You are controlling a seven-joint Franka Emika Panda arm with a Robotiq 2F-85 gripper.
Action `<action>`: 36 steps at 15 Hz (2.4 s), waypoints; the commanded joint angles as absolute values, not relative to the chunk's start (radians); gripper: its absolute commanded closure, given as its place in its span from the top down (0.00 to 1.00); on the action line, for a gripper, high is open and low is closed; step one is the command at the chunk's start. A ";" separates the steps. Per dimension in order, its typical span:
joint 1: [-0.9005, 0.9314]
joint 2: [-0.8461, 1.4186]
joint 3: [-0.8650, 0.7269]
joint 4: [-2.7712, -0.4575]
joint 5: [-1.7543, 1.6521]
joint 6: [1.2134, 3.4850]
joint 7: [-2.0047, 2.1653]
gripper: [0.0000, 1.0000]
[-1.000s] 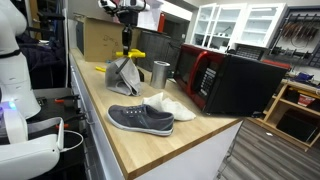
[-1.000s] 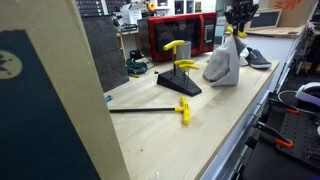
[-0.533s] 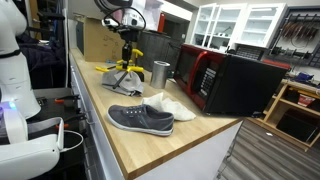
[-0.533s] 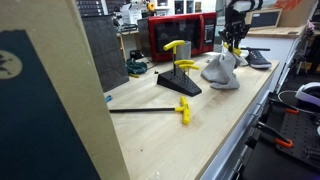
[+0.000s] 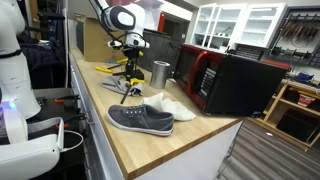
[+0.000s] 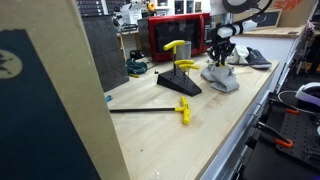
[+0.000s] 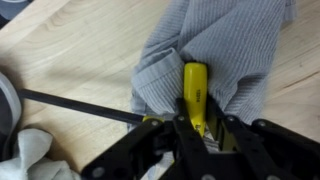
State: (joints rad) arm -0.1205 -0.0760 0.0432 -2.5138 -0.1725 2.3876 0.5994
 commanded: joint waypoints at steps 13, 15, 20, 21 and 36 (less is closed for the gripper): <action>-0.131 -0.122 -0.049 -2.500 -0.157 2.433 0.644 1.00; -0.134 -0.101 -0.069 -2.493 -0.063 2.428 0.632 1.00; -0.136 -0.068 -0.098 -2.483 0.095 2.437 0.595 1.00; -0.135 -0.062 -0.100 -2.479 0.109 2.437 0.584 1.00; -0.130 0.085 -0.111 -2.363 0.195 2.375 0.414 1.00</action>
